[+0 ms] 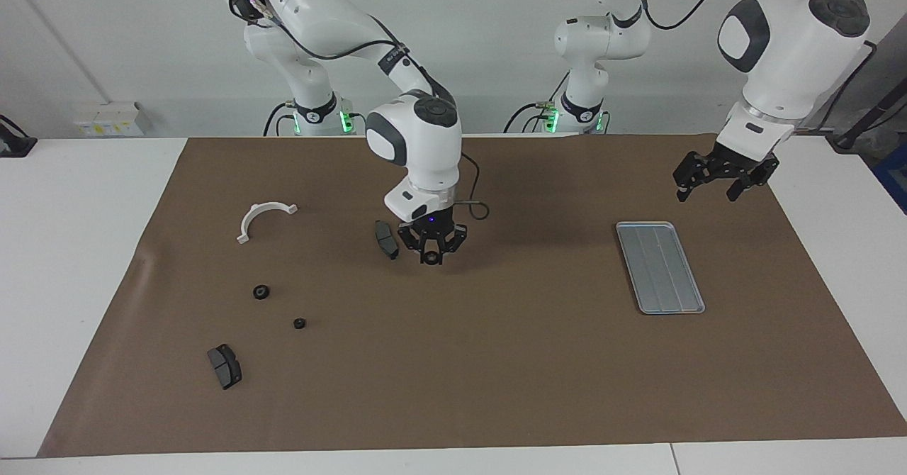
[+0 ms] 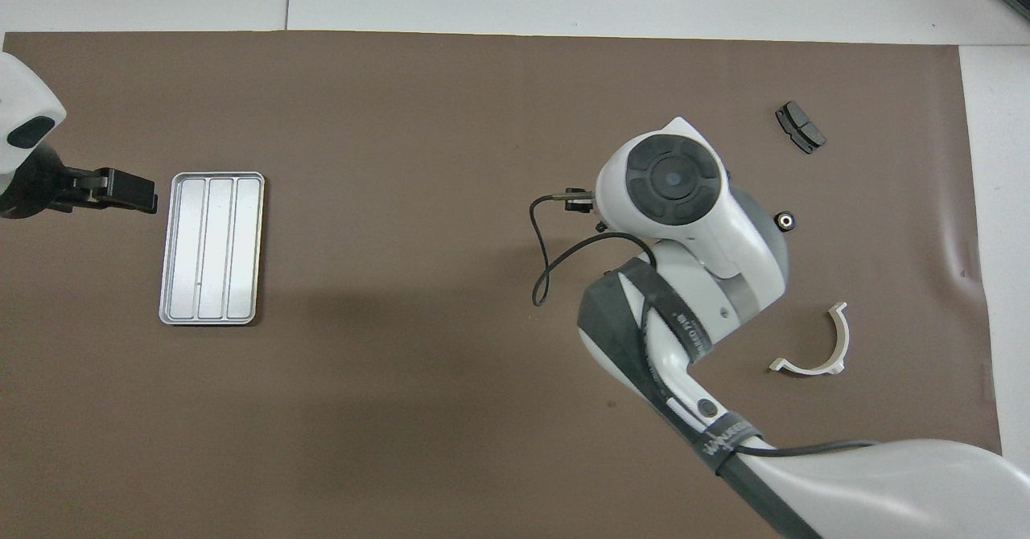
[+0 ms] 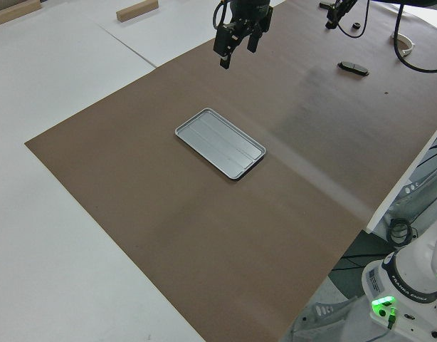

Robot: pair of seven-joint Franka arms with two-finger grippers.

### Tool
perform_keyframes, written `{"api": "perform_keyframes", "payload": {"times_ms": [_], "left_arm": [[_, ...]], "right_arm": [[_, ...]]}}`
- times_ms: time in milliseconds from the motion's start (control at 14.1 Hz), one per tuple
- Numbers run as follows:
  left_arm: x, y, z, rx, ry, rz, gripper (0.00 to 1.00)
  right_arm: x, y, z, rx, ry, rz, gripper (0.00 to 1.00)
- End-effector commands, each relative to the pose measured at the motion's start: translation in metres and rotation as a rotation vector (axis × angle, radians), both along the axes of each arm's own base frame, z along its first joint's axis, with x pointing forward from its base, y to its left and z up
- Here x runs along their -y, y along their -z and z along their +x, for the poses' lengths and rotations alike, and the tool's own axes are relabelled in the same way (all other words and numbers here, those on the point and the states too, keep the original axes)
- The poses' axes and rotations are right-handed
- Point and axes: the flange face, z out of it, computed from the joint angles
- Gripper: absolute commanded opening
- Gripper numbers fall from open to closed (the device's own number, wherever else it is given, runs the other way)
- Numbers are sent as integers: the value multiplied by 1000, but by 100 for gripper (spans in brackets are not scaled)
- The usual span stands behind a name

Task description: Place bearing gear from tray to pile

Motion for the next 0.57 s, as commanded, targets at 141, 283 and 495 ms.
{"api": "perform_keyframes", "payload": {"times_ms": [141,283,495], "left_arm": [[4,-4,-11,15,-42,18,100],[6,-3,-11,19,-49,17,100],[8,-2,-10,28,-38,17,100]], "right_arm": [[127,21,-12,-97,-103,-3,0],[158,46,-28,-93,-128,10,0],[189,85,-47,-78,-164,4,0]]}}
